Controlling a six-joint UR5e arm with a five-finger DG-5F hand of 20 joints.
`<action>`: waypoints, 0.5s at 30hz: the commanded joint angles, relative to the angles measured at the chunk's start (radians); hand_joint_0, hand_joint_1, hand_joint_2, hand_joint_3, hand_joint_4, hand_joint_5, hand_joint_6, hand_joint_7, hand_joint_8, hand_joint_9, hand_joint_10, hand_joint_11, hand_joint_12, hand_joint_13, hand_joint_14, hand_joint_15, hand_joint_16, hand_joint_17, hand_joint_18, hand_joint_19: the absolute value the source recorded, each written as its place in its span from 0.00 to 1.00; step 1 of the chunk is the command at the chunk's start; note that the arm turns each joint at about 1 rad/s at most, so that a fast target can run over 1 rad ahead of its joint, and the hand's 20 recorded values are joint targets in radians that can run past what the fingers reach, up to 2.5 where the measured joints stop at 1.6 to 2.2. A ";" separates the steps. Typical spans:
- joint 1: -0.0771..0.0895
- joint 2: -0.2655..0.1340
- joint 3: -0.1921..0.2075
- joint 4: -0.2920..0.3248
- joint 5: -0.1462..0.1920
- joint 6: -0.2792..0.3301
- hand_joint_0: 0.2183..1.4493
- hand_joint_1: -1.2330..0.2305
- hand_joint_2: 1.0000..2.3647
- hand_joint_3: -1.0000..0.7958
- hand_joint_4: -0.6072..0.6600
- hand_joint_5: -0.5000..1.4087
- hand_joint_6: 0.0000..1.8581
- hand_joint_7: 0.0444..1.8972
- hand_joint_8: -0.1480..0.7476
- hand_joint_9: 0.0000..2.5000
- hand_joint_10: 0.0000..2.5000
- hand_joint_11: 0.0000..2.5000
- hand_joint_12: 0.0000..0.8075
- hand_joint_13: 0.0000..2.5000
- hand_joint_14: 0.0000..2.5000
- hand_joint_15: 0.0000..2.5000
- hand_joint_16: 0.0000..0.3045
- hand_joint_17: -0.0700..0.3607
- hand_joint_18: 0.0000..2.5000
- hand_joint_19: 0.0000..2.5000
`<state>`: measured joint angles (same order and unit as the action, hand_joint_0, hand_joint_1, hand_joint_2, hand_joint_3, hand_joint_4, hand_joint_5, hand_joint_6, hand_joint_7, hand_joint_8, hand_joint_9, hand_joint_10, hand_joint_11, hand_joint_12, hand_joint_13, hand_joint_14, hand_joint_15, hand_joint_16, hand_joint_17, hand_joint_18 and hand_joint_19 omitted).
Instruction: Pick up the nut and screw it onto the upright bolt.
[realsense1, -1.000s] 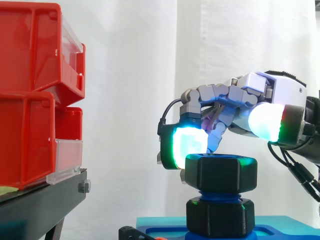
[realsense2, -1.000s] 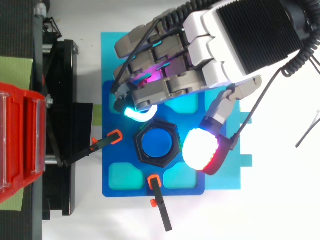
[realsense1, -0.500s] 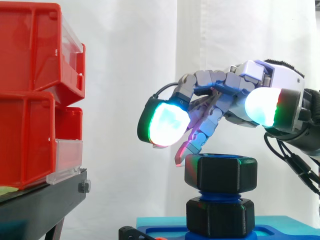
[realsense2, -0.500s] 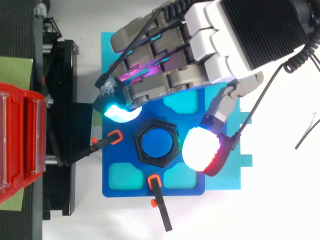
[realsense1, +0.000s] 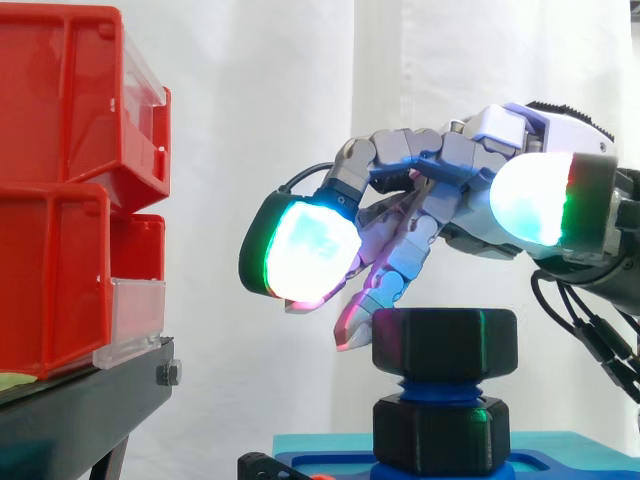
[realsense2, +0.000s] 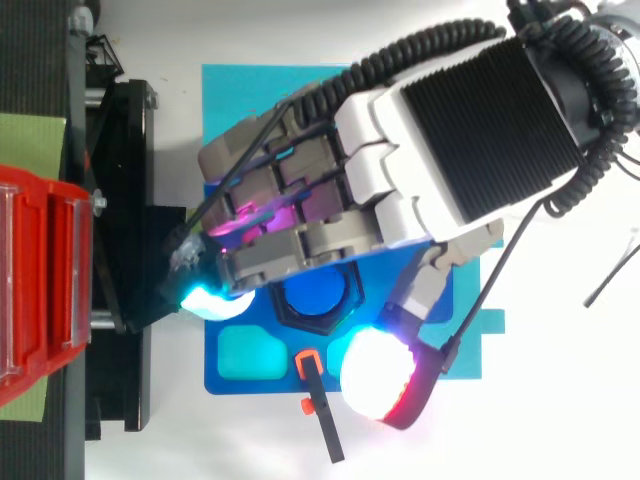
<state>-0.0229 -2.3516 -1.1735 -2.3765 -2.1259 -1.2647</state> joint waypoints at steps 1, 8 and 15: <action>0.011 0.000 0.000 -0.007 0.015 0.002 0.21 0.71 0.00 0.28 0.63 0.23 0.27 0.41 0.41 0.45 0.00 0.00 0.22 0.34 0.00 0.00 0.08 0.29 0.26 0.07; 0.018 0.000 -0.002 -0.024 0.024 -0.007 0.21 0.71 0.00 0.28 0.63 0.23 0.27 0.41 0.40 0.45 0.00 0.00 0.22 0.34 0.00 0.00 0.08 0.29 0.26 0.07; 0.018 0.000 -0.002 -0.024 0.024 -0.007 0.21 0.70 0.00 0.28 0.63 0.23 0.27 0.42 0.41 0.45 0.00 0.00 0.22 0.34 0.00 0.00 0.08 0.28 0.27 0.07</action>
<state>-0.0045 -2.3516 -1.1750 -2.4010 -2.1017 -1.2715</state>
